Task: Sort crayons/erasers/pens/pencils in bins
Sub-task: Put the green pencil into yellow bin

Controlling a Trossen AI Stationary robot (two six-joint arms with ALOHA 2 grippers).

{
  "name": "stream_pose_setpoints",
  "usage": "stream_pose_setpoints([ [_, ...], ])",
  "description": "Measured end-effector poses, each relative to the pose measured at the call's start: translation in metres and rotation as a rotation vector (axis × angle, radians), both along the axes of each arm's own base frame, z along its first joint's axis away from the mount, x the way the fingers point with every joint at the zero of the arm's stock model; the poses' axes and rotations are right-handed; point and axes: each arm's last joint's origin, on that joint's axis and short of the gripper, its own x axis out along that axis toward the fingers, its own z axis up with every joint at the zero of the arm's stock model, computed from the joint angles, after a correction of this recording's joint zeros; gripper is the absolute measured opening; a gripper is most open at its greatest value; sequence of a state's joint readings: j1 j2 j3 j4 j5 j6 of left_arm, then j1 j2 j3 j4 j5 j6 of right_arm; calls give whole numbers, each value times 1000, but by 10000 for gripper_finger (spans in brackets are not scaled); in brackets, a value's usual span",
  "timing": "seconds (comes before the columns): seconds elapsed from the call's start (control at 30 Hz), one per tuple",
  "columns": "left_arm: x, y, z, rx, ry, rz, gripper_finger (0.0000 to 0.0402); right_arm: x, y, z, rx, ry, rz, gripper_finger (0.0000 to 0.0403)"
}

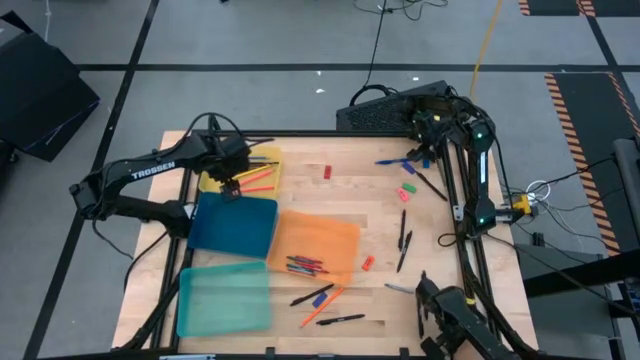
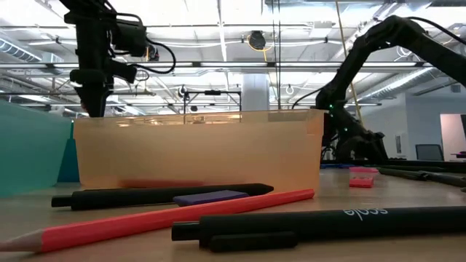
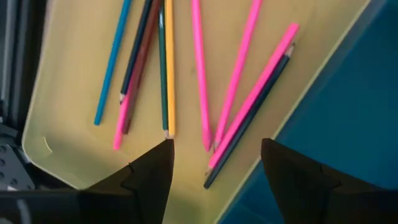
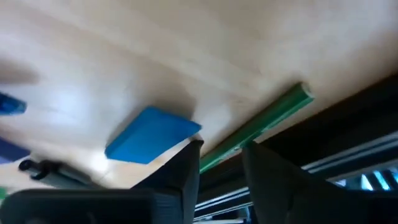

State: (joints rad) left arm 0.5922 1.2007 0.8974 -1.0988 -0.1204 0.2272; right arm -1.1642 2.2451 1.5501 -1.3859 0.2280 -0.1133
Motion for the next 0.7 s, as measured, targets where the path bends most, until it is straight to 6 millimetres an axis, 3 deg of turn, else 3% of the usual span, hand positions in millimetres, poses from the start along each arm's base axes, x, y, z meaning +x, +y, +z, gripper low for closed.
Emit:
stream_pose_setpoints([
  [0.2,-3,-2,3,0,-9,30,241,1,0,-2,22,-52,5,53],
  [0.33,-12,-7,15,39,-86,75,241,2,0,-2,23,-101,-45,20],
  [0.53,-31,-17,38,59,-306,178,241,7,2,2,12,-131,-67,21],
  [0.7,-39,-21,50,89,-439,235,241,18,2,26,-113,-224,-68,19],
])
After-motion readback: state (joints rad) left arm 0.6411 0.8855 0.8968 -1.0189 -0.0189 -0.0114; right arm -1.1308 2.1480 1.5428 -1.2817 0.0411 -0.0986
